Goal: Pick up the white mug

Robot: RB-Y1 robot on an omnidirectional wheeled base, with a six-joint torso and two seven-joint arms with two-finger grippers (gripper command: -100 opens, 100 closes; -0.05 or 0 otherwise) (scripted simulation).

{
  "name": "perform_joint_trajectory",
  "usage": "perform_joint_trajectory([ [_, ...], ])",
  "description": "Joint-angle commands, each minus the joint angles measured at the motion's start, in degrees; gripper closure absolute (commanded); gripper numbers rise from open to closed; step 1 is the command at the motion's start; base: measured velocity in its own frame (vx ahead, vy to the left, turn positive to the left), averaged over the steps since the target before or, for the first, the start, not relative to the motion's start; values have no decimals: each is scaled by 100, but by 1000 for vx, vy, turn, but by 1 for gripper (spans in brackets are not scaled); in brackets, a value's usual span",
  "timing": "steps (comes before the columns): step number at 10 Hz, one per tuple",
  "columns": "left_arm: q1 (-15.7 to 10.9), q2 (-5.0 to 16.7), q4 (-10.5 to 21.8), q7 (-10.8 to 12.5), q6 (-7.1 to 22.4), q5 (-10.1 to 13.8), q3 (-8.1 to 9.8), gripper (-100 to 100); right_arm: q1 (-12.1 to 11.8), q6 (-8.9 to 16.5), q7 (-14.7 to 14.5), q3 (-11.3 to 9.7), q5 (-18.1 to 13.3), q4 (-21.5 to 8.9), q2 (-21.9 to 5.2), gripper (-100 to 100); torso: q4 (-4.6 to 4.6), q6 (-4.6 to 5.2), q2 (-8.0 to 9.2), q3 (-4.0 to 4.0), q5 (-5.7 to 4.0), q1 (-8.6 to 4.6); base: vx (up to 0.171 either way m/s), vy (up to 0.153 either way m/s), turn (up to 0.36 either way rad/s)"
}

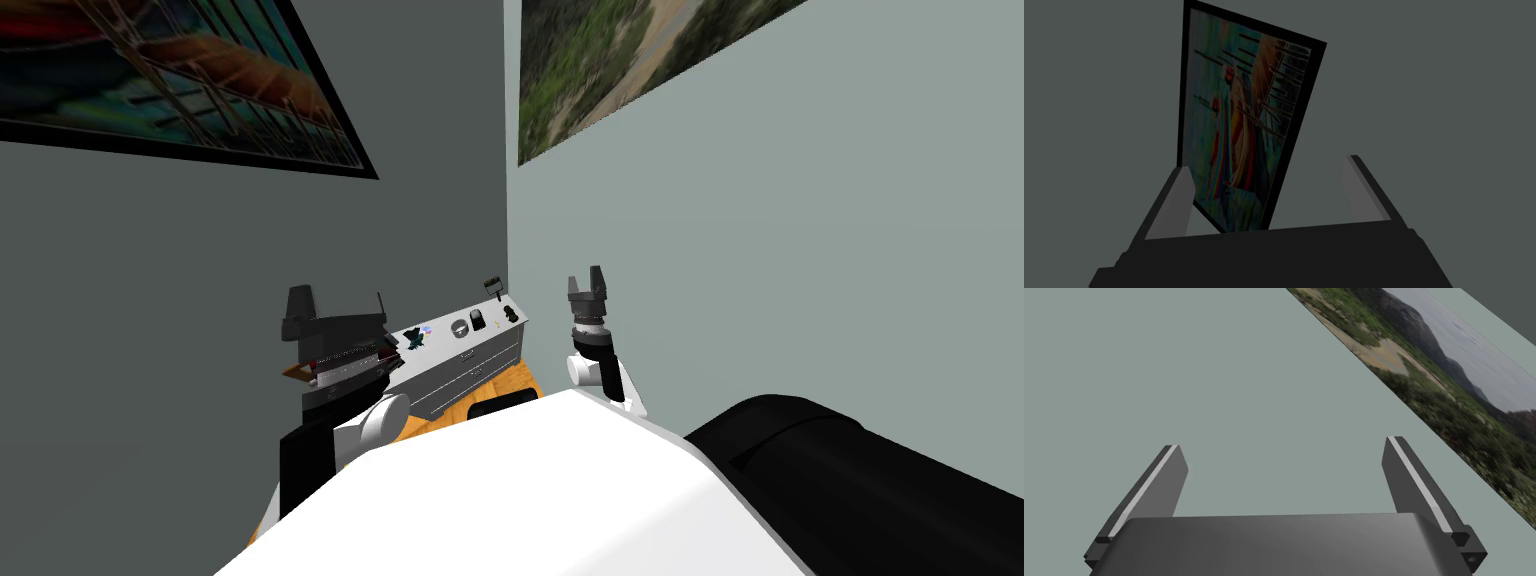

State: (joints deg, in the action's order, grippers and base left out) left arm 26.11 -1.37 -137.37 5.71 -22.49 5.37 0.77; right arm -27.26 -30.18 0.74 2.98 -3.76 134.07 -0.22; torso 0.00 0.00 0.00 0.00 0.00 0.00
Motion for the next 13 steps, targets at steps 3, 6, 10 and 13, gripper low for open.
perform_joint_trajectory([
  [3, -43, 441, 158, 21, 28, -4, 14, -100, 0, 0, 0, 0, 0, 0, 0, 0, 0, 0, 1, 0, 0, -2, -3, -9, 20],
  [6, -116, 777, 427, 56, 73, -10, 38, -100, 0, 0, 0, 0, 0, 0, 0, 0, 0, 0, 2, 1, -1, -7, -9, -23, 37],
  [10, -303, 1068, 1107, 134, 185, -20, 89, -100, 0, 0, 0, 0, 0, 0, 0, 0, 1, 0, 6, 3, -4, -17, -20, -43, 66],
  [13, -396, 1124, 1444, 165, 248, -23, 106, -100, 0, 0, 0, 0, 0, 0, 0, 0, 1, 0, 4, 2, -3, -13, -11, -32, 47],
])
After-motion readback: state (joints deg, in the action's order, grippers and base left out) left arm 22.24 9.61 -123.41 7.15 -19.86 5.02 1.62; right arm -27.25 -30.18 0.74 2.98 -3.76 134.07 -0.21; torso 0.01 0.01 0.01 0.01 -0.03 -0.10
